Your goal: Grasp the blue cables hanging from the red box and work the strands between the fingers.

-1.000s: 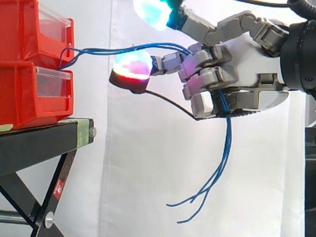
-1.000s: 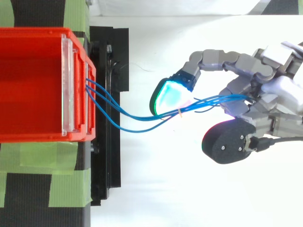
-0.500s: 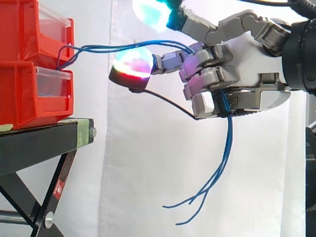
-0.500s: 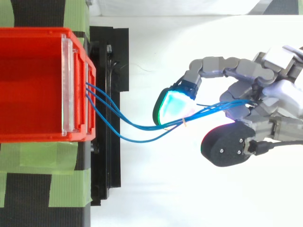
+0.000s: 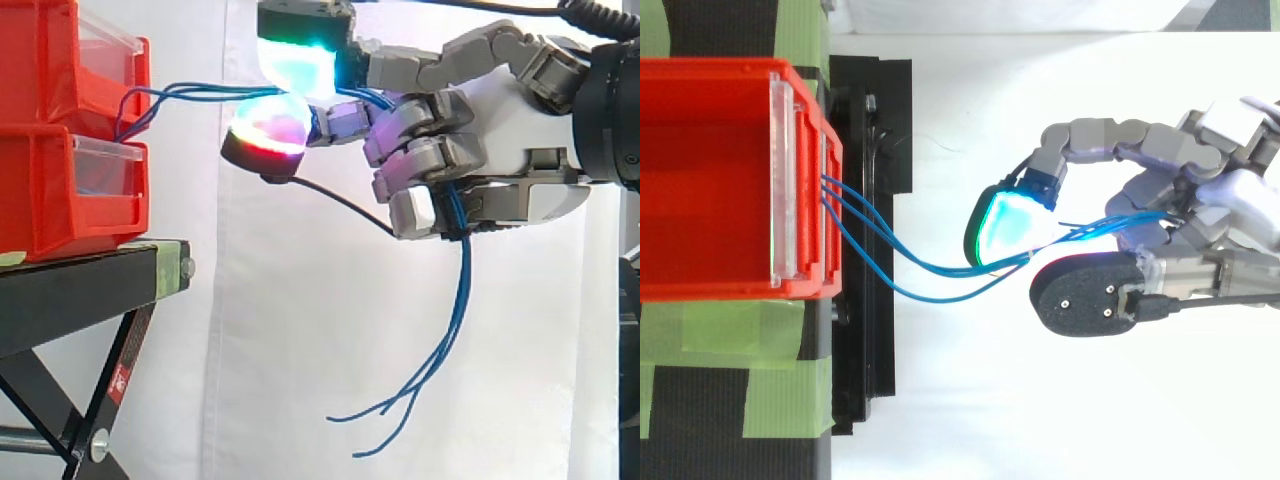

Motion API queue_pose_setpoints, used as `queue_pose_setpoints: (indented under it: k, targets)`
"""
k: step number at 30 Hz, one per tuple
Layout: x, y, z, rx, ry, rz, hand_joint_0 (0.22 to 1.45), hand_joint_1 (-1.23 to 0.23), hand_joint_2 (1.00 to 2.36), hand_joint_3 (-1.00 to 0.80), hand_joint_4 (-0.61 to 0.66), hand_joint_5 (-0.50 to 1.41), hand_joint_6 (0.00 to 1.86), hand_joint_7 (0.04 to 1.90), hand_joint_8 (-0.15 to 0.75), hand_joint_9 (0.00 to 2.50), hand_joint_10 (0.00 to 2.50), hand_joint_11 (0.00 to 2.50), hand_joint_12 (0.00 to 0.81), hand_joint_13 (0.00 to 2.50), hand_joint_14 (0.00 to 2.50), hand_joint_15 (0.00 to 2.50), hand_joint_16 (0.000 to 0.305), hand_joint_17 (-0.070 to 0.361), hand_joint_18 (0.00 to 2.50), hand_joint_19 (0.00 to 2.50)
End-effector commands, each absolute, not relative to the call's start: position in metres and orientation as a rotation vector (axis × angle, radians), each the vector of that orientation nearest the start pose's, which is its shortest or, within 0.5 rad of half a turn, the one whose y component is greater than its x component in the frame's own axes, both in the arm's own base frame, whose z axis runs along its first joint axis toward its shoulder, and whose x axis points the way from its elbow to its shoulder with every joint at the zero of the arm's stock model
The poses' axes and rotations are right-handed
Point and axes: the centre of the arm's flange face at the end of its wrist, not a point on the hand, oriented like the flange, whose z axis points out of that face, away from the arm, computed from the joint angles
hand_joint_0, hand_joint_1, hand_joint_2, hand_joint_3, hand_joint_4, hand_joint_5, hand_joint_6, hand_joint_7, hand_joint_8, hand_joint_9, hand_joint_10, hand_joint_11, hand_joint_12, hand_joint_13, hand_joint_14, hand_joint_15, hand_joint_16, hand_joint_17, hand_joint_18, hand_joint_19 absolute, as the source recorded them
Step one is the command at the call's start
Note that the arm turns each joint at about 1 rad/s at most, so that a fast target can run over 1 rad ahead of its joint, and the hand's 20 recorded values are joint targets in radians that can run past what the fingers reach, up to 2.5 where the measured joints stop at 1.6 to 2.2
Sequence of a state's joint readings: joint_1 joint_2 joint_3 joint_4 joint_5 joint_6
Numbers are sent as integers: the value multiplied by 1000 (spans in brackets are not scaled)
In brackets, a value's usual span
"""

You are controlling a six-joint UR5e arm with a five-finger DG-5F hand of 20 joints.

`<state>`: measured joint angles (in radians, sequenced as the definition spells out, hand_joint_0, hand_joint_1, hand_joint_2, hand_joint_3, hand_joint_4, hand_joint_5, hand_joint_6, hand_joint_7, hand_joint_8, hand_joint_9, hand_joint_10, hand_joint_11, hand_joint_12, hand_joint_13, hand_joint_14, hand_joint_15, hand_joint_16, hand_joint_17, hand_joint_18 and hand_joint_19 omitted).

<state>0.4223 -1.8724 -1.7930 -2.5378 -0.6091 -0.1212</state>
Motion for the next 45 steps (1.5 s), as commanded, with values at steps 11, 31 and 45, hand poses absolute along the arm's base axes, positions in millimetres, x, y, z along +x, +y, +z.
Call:
queue_pose_setpoints:
  k: [11,31,45]
  targets:
    - [571,28,277,1351,818,771,858,-678,1020,-434,157,240,565,1202,545,1326,2500,2500,672,1690,2500,1934,201,151,1950,713]
    - [570,27,276,1352,830,759,844,-678,1012,-751,151,401,441,1315,545,1326,2500,2500,672,1690,2500,1934,201,151,1950,713]
    - [570,27,277,1353,822,763,867,-703,1023,-203,170,470,99,1389,545,1326,2500,2500,672,1690,2500,1934,201,151,1950,713]
